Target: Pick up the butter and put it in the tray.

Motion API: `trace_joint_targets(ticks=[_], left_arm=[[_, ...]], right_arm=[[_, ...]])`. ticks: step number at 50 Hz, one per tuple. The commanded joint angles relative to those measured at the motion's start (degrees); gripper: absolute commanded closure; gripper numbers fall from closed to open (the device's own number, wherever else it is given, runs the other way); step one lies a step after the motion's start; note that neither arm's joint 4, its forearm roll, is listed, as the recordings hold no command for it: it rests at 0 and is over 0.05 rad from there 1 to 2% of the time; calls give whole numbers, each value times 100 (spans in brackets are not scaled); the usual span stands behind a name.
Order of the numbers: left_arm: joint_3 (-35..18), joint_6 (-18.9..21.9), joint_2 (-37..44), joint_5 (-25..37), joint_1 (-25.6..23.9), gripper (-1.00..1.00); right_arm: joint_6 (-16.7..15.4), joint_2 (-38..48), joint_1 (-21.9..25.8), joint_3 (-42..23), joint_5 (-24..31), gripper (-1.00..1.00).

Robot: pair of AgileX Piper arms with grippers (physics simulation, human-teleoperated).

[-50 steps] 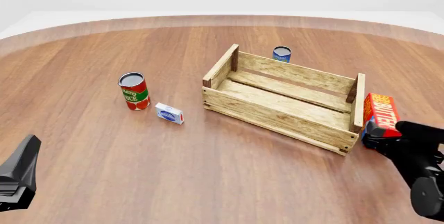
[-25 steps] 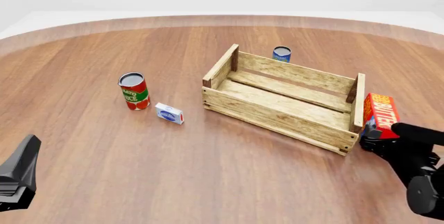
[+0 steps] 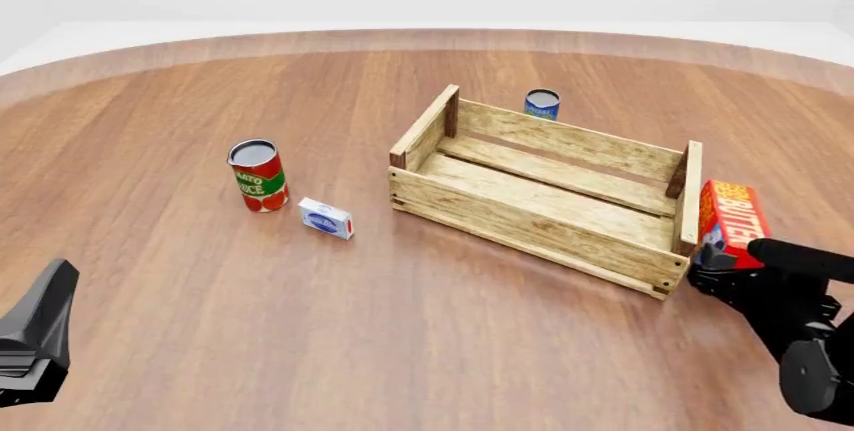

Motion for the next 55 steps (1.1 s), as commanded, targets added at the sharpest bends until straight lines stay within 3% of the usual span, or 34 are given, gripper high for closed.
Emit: trace_joint_targets(ticks=[1,55], left_arm=[[0,0,0,0,0,-100],[0,0,0,0,0,-100]], right_arm=[[43,-315,20,158,-13,100],[-86,-2262,-143,1474,-13,100]])
